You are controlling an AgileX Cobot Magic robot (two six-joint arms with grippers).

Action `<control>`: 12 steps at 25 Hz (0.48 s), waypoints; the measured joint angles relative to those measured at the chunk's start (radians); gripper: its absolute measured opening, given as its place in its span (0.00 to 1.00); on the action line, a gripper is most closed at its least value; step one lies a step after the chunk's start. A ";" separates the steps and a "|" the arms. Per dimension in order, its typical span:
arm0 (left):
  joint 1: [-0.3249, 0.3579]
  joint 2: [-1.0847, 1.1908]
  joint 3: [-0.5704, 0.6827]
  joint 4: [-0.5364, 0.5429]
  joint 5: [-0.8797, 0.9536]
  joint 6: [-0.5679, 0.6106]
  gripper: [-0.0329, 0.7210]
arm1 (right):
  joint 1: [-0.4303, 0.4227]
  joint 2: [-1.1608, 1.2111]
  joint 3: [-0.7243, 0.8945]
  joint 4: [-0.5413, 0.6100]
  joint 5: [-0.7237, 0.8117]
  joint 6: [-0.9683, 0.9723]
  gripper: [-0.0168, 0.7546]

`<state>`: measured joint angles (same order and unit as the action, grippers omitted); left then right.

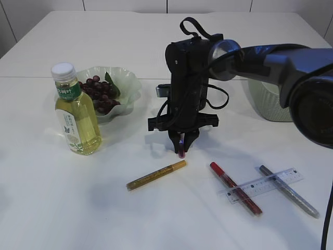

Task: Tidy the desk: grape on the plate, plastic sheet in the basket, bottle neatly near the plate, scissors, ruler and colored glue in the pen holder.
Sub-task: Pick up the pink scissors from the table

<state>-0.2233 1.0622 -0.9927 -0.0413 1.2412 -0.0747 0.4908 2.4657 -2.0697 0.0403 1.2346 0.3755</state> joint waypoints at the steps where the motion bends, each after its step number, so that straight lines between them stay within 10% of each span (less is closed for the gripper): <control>1: 0.000 0.000 0.000 0.000 0.000 0.000 0.62 | 0.000 0.000 0.000 -0.001 0.000 0.000 0.24; 12: 0.000 0.000 0.000 -0.002 0.000 0.000 0.62 | 0.000 0.000 0.000 -0.013 0.000 -0.004 0.21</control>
<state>-0.2233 1.0622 -0.9927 -0.0429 1.2412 -0.0747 0.4908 2.4657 -2.0697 0.0271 1.2346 0.3719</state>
